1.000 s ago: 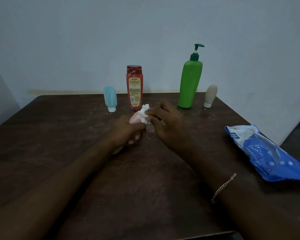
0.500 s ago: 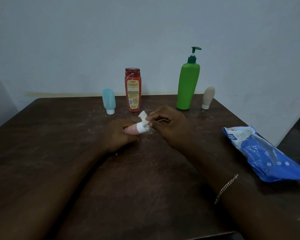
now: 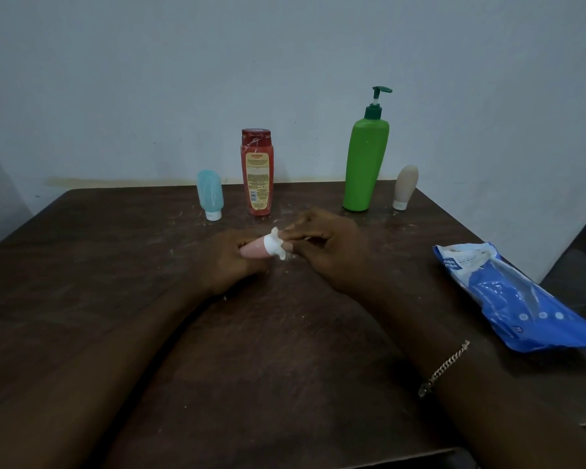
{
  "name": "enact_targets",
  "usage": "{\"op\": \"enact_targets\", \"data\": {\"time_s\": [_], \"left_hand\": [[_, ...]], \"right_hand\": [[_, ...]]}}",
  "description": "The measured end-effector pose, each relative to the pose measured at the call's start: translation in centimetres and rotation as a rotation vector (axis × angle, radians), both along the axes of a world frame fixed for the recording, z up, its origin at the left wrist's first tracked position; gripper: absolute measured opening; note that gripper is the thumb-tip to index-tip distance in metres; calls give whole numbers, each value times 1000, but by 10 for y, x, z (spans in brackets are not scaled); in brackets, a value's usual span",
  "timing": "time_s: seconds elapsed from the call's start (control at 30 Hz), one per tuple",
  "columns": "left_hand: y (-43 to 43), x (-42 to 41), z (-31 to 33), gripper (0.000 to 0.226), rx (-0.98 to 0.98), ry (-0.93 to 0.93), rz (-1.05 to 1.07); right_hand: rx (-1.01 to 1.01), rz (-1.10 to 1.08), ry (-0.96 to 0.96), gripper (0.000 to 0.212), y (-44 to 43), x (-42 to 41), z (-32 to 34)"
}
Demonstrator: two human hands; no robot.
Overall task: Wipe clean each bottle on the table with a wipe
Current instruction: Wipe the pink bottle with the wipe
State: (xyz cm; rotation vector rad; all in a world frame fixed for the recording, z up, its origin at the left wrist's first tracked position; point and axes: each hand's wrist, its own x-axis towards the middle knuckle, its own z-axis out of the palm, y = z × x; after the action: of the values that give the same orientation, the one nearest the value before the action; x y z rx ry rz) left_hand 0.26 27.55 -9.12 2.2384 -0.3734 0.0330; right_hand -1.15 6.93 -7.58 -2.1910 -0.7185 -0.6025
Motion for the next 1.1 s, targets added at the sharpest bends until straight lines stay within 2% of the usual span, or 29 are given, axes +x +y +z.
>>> {"op": "enact_targets", "data": {"time_s": [0.13, 0.3, 0.43, 0.63, 0.9, 1.1], "left_hand": [[-2, 1, -1, 38, 1, -2, 0], [0, 4, -7, 30, -72, 6, 29], [0, 4, -8, 28, -92, -8, 31], [2, 6, -8, 29, -91, 9, 54], [1, 3, -8, 32, -62, -38, 26], [-2, 2, -5, 31, -31, -23, 15]], "right_hand": [[81, -25, 19, 23, 3, 5, 1], [92, -14, 2, 19, 2, 2, -3], [151, 62, 70, 27, 7, 0, 2], [19, -29, 29, 24, -1, 6, -4], [57, -24, 1, 20, 1, 8, -2], [135, -3, 89, 14, 8, 4, 5]]}}
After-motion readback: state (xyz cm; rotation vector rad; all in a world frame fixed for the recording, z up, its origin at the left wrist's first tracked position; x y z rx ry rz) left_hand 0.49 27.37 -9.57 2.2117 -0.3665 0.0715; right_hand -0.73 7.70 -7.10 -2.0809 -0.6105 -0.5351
